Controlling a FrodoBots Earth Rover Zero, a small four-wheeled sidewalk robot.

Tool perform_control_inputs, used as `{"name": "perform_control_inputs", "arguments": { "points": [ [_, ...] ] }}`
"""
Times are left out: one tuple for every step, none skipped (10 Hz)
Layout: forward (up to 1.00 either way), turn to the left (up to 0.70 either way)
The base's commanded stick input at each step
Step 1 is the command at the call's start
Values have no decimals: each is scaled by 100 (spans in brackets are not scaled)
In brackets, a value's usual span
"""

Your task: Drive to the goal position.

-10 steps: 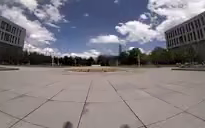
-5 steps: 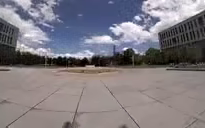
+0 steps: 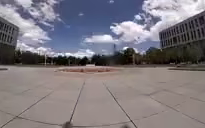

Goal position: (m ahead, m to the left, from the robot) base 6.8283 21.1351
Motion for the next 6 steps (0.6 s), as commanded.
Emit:
{"name": "perform_control_inputs", "arguments": {
  "points": [
    [70,0],
    [70,0],
    [70,0],
    [70,0],
    [70,0],
    [70,1]
  ]
}}
